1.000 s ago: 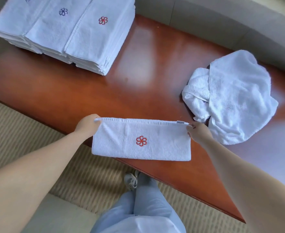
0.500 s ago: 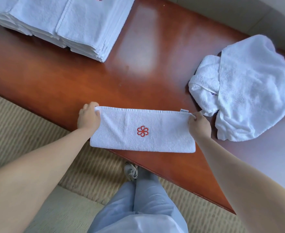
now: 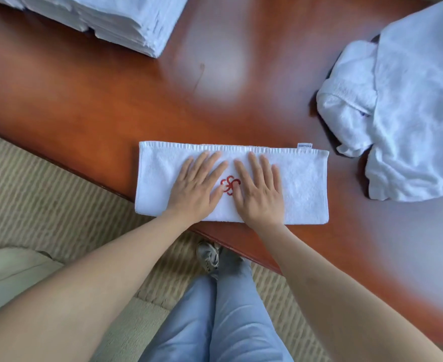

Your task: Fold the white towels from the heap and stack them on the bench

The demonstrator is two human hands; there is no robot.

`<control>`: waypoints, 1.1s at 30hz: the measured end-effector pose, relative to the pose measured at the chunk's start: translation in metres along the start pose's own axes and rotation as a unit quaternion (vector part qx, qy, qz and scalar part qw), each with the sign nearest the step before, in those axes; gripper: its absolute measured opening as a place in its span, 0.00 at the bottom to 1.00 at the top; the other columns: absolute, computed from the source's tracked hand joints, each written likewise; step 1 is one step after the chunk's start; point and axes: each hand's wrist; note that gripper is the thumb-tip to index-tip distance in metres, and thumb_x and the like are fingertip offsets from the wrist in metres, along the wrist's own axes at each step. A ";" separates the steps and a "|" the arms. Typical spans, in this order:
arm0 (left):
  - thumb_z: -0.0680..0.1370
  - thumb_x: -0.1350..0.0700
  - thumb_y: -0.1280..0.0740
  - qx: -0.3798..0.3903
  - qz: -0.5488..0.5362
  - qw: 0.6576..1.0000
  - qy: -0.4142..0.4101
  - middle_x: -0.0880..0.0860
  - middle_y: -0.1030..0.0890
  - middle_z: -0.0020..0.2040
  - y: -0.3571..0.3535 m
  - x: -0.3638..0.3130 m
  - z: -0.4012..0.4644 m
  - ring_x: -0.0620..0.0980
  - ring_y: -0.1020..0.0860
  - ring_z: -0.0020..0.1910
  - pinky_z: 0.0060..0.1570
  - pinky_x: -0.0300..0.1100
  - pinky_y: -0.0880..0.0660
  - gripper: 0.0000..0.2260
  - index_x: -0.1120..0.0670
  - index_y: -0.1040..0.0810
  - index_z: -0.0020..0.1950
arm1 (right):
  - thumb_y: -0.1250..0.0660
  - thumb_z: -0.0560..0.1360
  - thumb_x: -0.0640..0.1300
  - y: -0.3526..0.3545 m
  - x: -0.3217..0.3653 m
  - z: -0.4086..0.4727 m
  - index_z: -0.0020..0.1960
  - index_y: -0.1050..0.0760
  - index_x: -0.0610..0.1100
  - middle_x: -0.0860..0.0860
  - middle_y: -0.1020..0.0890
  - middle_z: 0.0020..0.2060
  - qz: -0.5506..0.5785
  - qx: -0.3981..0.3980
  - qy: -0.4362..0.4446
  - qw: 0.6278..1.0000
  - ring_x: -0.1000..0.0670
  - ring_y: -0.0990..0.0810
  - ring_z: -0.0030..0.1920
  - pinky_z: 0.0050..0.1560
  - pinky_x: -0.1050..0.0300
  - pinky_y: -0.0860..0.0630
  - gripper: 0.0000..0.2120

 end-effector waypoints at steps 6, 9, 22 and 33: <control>0.85 0.39 0.47 0.015 0.026 0.999 0.026 0.49 0.45 0.84 0.005 0.014 -0.011 0.53 0.49 0.83 0.80 0.59 0.49 0.28 0.45 0.45 0.84 | 0.42 0.83 0.60 0.016 -0.029 -0.010 0.81 0.39 0.54 0.49 0.38 0.81 -0.026 0.011 -0.011 1.000 0.44 0.43 0.82 0.80 0.42 0.45 0.28; 0.84 0.35 0.51 0.014 0.038 0.997 0.067 0.47 0.51 0.85 0.003 0.034 -0.022 0.54 0.53 0.83 0.78 0.65 0.52 0.30 0.42 0.50 0.84 | 0.46 0.83 0.63 0.019 -0.061 -0.016 0.82 0.42 0.56 0.50 0.41 0.82 -0.035 0.010 -0.071 0.997 0.43 0.46 0.82 0.81 0.42 0.50 0.30; 0.82 0.32 0.58 0.249 0.048 0.953 0.163 0.48 0.65 0.83 0.061 0.001 0.003 0.59 0.63 0.82 0.76 0.70 0.56 0.32 0.42 0.62 0.83 | 0.41 0.80 0.58 0.070 -0.051 -0.012 0.80 0.42 0.58 0.52 0.47 0.82 0.029 0.164 -0.236 0.957 0.47 0.51 0.82 0.77 0.39 0.46 0.29; 0.85 0.44 0.44 0.301 -0.019 0.953 0.011 0.51 0.49 0.84 0.095 -0.119 0.104 0.56 0.50 0.82 0.79 0.58 0.52 0.28 0.47 0.47 0.83 | 0.32 0.77 0.43 0.132 -0.090 -0.026 0.78 0.42 0.45 0.45 0.29 0.67 0.416 0.133 -0.636 0.636 0.40 0.25 0.60 0.56 0.41 0.19 0.33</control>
Point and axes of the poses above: each hand's wrist, its own z-axis towards the middle knuckle, its own y-axis out of the back of the hand, x = y × z
